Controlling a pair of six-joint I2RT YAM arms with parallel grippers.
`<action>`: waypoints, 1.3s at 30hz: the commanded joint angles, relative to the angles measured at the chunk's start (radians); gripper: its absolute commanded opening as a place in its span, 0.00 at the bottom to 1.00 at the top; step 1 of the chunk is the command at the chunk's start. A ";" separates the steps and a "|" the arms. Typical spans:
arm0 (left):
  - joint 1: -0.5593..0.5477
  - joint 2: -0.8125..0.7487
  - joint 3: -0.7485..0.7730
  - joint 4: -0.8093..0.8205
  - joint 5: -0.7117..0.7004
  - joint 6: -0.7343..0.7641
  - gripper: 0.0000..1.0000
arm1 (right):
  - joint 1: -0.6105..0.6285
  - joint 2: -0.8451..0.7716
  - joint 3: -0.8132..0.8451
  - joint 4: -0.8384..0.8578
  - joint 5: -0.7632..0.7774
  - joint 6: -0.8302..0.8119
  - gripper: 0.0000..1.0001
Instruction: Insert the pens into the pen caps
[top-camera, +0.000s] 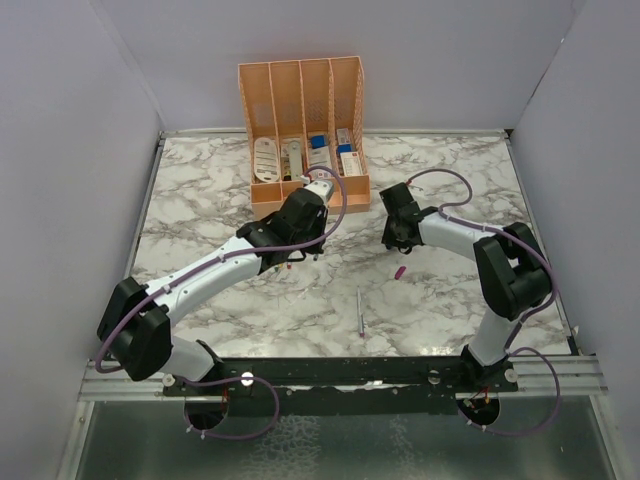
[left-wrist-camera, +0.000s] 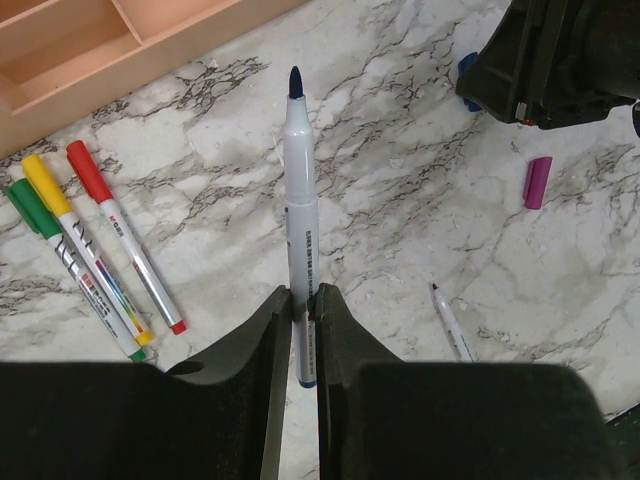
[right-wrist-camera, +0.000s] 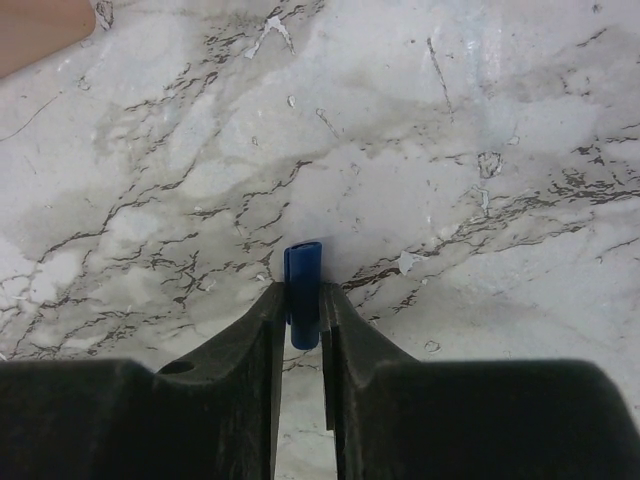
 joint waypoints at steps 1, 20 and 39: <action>0.005 0.011 0.005 0.028 0.029 -0.005 0.00 | -0.004 0.073 -0.032 -0.086 -0.012 -0.011 0.22; 0.008 0.009 0.000 0.027 0.038 -0.006 0.00 | -0.004 0.117 -0.041 -0.090 0.039 -0.006 0.31; 0.013 0.000 0.005 0.021 0.033 0.003 0.00 | -0.002 0.094 -0.100 -0.096 -0.021 -0.015 0.22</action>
